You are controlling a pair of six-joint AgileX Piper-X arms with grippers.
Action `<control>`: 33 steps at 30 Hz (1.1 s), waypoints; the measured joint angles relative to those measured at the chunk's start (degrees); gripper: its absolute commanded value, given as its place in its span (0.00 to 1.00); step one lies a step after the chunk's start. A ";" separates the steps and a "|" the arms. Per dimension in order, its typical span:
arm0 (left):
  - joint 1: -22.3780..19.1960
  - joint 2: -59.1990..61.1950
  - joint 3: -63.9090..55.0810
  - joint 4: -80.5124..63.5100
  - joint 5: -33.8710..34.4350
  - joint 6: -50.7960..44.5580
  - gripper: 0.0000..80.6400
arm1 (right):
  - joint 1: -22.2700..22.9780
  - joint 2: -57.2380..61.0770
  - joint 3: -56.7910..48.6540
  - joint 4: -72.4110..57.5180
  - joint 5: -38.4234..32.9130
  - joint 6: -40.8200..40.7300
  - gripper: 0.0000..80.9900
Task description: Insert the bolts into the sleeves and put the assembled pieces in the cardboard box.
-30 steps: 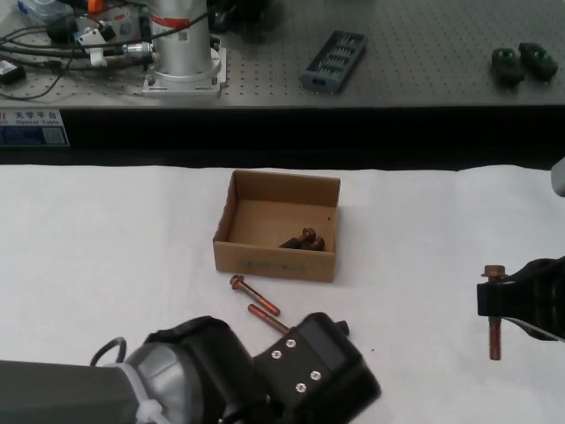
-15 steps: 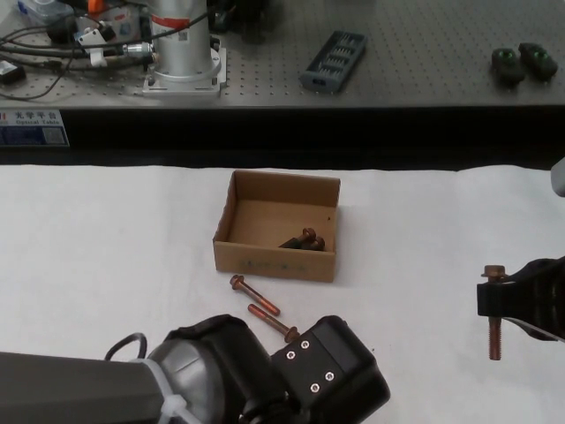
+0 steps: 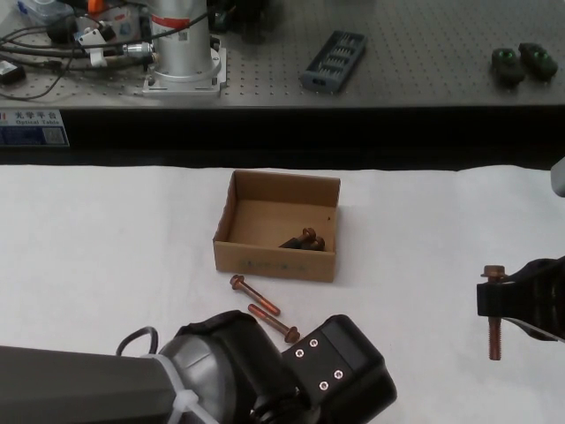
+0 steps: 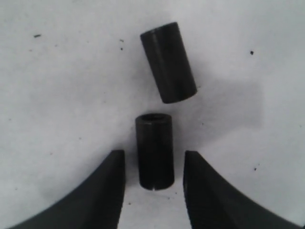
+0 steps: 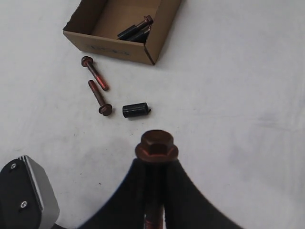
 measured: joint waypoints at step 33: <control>-0.13 3.29 -5.66 6.19 -6.92 9.88 0.33 | -0.68 0.00 0.00 -0.40 -0.04 0.00 0.05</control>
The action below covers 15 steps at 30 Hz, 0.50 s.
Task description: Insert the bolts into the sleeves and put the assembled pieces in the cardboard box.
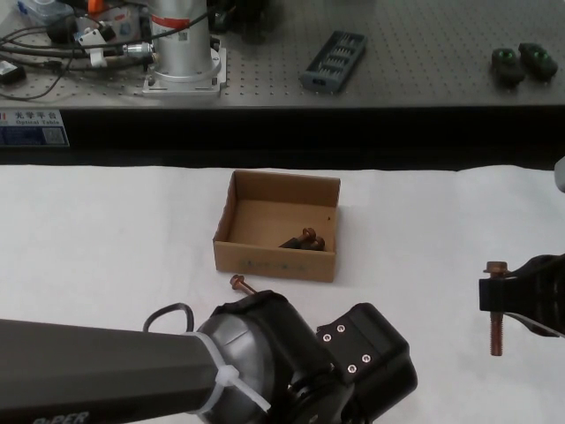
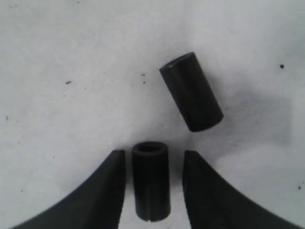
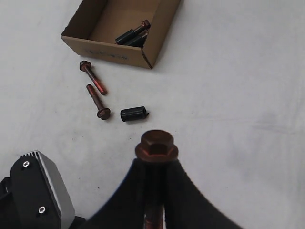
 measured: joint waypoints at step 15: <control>0.00 0.00 -0.21 2.06 -0.16 3.16 0.18 | -0.91 0.00 0.00 0.00 0.00 0.00 0.05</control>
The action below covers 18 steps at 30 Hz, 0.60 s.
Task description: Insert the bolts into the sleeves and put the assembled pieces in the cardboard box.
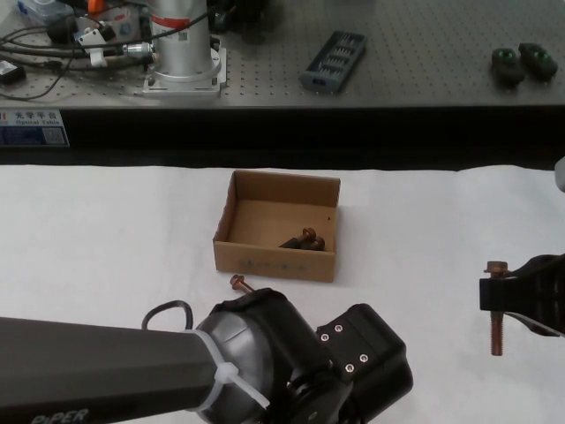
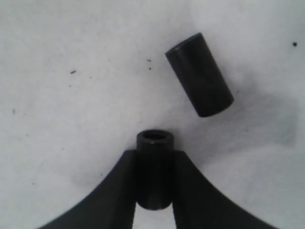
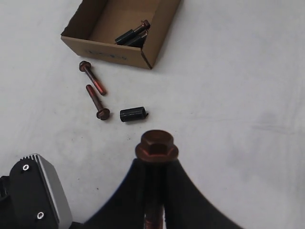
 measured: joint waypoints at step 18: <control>11.82 -14.08 14.87 -19.17 3.28 -7.71 0.18 | -7.34 -0.56 0.00 -2.58 -8.19 -2.26 0.05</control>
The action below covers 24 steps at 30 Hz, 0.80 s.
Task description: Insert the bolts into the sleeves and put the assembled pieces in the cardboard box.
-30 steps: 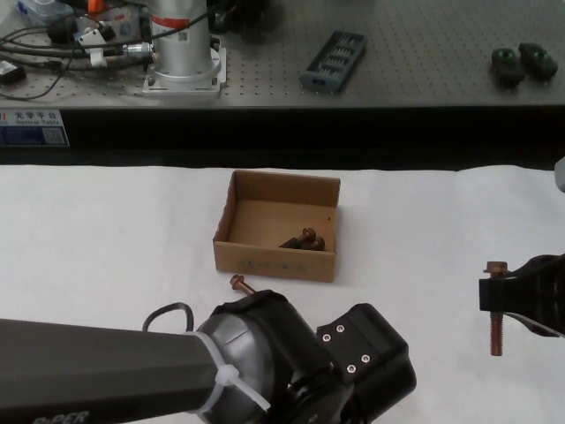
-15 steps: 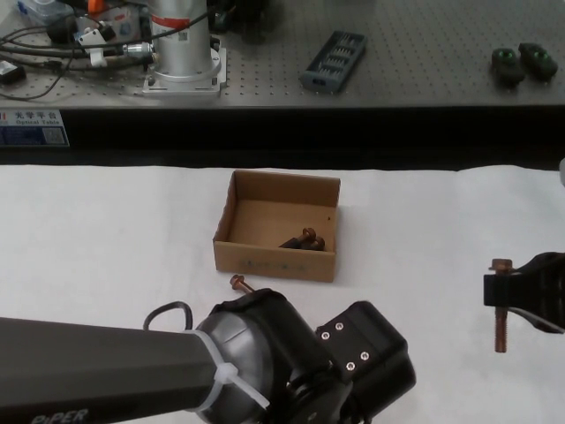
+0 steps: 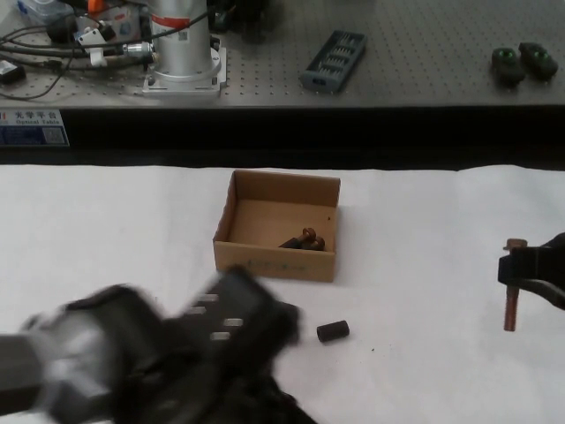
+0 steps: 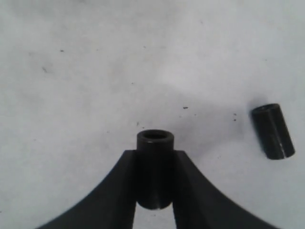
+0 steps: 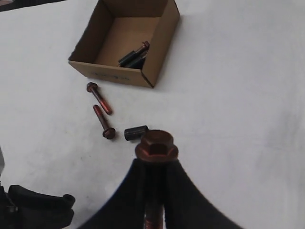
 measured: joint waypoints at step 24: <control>4.32 -19.47 37.67 -57.06 8.07 -4.56 0.18 | 4.53 16.32 13.36 -52.54 -19.96 6.83 0.05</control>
